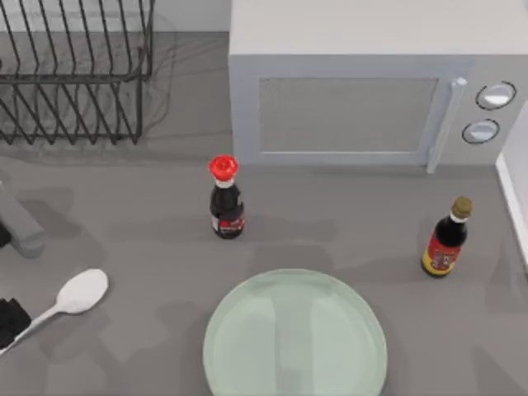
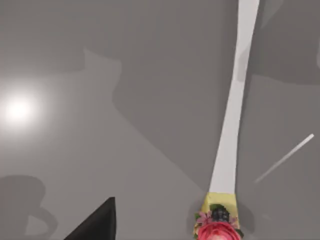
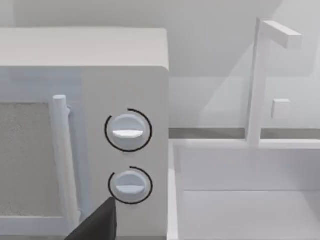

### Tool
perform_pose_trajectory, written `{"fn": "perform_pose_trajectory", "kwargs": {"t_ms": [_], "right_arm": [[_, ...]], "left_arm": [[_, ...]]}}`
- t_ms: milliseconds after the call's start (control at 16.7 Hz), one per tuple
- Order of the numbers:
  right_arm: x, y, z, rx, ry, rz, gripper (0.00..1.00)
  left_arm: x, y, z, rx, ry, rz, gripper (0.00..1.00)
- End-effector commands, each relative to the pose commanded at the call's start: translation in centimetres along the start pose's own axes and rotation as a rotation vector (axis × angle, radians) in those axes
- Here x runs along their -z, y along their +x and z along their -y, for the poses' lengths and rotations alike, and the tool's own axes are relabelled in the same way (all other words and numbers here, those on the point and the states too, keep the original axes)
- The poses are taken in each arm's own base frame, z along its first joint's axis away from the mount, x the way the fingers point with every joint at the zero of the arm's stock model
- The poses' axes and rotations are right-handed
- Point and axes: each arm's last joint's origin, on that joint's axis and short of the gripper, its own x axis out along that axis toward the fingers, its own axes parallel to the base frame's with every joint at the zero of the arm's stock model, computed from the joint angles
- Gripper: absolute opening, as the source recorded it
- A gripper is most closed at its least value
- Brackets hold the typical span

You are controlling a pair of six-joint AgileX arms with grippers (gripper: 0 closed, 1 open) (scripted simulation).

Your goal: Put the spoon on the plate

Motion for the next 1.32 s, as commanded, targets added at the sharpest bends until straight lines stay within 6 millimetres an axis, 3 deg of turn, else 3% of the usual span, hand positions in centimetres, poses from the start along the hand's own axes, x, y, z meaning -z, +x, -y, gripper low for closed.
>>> {"fn": "perform_pose_trajectory", "kwargs": {"t_ms": [240,600,780,1080,1320], "right_arm": [[0.0,0.0,0.0,0.0,0.0,0.0,1.0],[0.0,0.0,0.0,0.0,0.0,0.0,1.0],[0.0,0.0,0.0,0.0,0.0,0.0,1.0],[0.0,0.0,0.0,0.0,0.0,0.0,1.0],[0.0,0.0,0.0,0.0,0.0,0.0,1.0]], "left_arm": [[-0.9,0.3,-1.0,0.065,0.058,-0.061,1.0],[-0.9,0.7,-1.0,0.066,0.06,-0.062,1.0],[-1.0,3.0,-1.1,0.067,0.058,-0.063,1.0],[-0.7,8.5,-0.8,0.058,0.058,-0.055,1.0],[-0.2,10.2,-0.4,0.065,0.058,-0.061,1.0]]}}
